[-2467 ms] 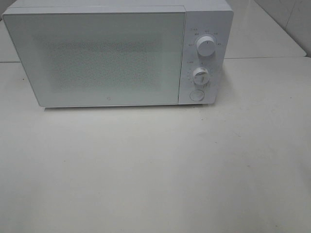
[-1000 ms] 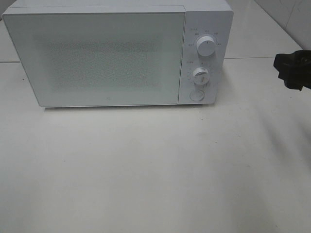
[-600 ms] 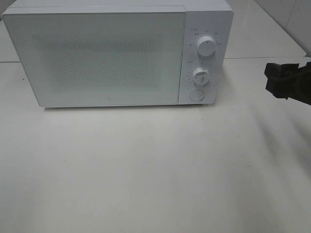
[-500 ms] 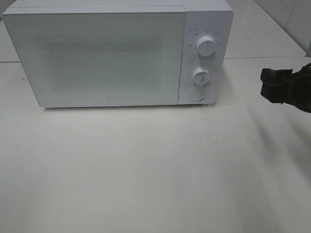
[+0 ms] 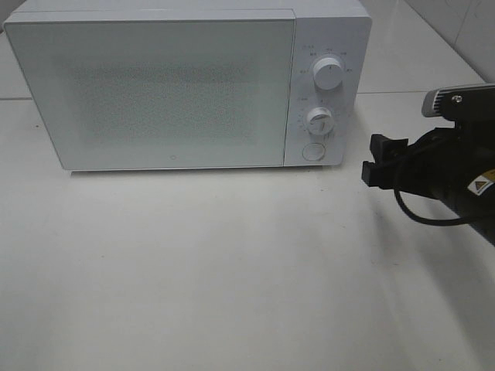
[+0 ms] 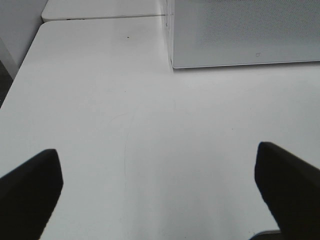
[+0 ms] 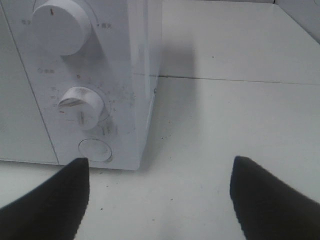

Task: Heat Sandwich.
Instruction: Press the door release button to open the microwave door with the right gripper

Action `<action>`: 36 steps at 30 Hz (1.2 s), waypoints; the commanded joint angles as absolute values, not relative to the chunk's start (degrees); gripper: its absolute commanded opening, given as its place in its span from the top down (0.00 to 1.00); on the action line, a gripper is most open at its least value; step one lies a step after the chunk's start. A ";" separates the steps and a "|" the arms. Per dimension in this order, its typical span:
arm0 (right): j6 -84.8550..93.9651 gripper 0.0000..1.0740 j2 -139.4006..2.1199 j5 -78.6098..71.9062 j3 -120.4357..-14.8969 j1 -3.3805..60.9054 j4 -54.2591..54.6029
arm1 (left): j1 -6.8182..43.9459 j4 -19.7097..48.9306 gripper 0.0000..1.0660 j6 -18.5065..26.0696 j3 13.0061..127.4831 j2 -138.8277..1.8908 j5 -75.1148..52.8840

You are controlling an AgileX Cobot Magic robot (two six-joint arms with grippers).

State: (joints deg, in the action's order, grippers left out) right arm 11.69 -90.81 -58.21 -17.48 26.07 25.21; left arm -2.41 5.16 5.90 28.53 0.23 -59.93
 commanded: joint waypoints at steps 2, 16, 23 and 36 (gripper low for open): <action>12.32 0.30 -92.53 -61.19 -17.48 30.02 29.05 | -2.64 5.39 0.06 5.84 28.42 1.55 -59.47; 11.97 0.30 -97.52 -64.11 -17.48 41.71 39.08 | -2.64 5.39 0.06 5.84 28.42 1.55 -59.47; 10.49 0.30 -97.57 -63.77 -17.48 41.71 39.25 | -2.64 5.39 0.06 5.84 28.42 1.55 -59.47; -23.20 0.30 -97.57 -63.77 -17.48 41.71 39.13 | -2.64 5.39 0.06 5.84 28.42 1.55 -59.47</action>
